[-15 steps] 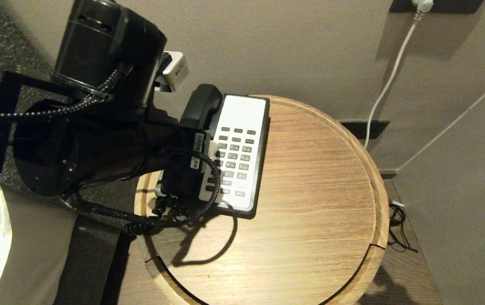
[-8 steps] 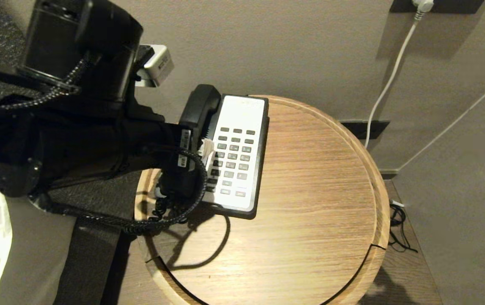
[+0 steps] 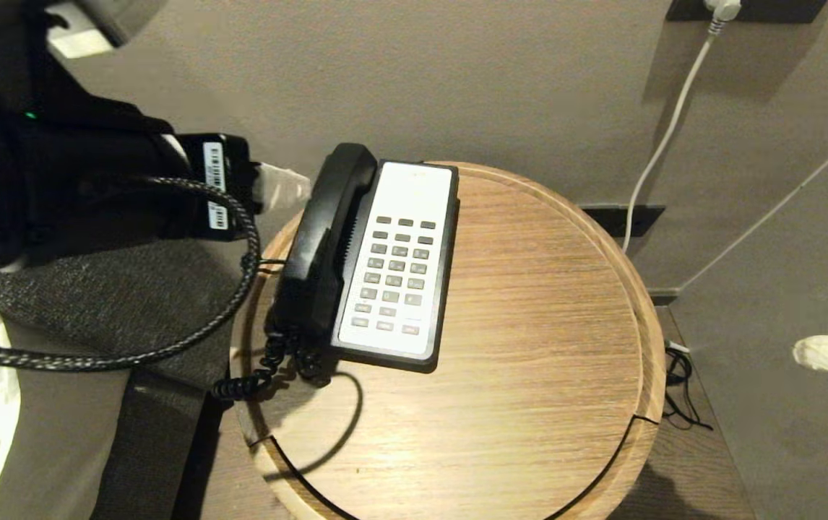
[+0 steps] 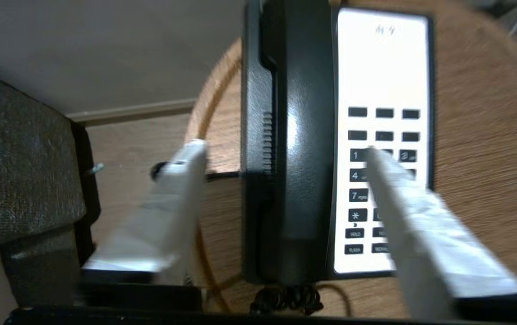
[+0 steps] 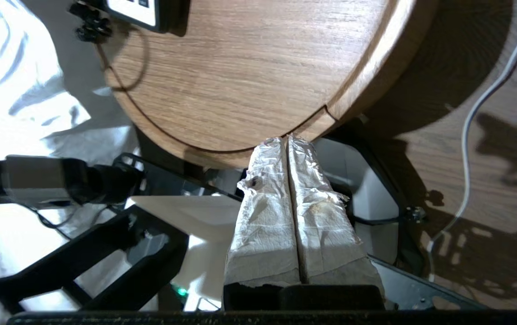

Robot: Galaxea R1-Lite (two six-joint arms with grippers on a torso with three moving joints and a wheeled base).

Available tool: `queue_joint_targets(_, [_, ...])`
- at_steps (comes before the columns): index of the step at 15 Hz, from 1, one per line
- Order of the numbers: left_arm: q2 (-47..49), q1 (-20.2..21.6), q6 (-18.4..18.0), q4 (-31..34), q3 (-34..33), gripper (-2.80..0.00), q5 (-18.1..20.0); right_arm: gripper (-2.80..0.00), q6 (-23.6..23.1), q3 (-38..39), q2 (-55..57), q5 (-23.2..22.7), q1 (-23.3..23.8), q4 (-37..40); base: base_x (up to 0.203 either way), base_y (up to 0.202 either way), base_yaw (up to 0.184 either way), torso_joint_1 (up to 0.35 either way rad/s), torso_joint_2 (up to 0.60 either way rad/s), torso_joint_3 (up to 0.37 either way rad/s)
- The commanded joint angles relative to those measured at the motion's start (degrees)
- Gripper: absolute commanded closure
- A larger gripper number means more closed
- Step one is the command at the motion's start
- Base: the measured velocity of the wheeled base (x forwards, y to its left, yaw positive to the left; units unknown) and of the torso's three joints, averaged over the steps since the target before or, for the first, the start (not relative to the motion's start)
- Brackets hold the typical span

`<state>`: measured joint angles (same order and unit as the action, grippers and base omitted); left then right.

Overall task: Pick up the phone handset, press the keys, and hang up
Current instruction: End the call using the dial pad

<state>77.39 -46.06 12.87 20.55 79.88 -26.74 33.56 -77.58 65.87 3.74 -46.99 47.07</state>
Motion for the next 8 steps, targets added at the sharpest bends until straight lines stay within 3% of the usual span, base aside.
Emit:
queue_joint_targets(1, [-6.63,-0.13,0.15,0.31,-0.51,0.00,0.11,0.00,-1.31,-2.08,5.10,-0.07,-0.03,0.17,0.000,0.000,0.000,0.000,0.00,0.000])
queue_joint_targets(6, [-16.86,-0.13,0.61,1.43,-3.55,0.00,0.82,0.00,-2.16,-14.54,18.56,-2.87,-1.07,0.01,0.000,0.000,0.000,0.000,0.00,0.000])
queue_joint_targets(8, [-19.70,-0.09,2.71,2.87,-3.61,0.00,0.97,0.00,-2.08,-20.05,23.97,-3.60,-2.84,0.07,0.000,0.000,0.000,0.000,0.00,0.000])
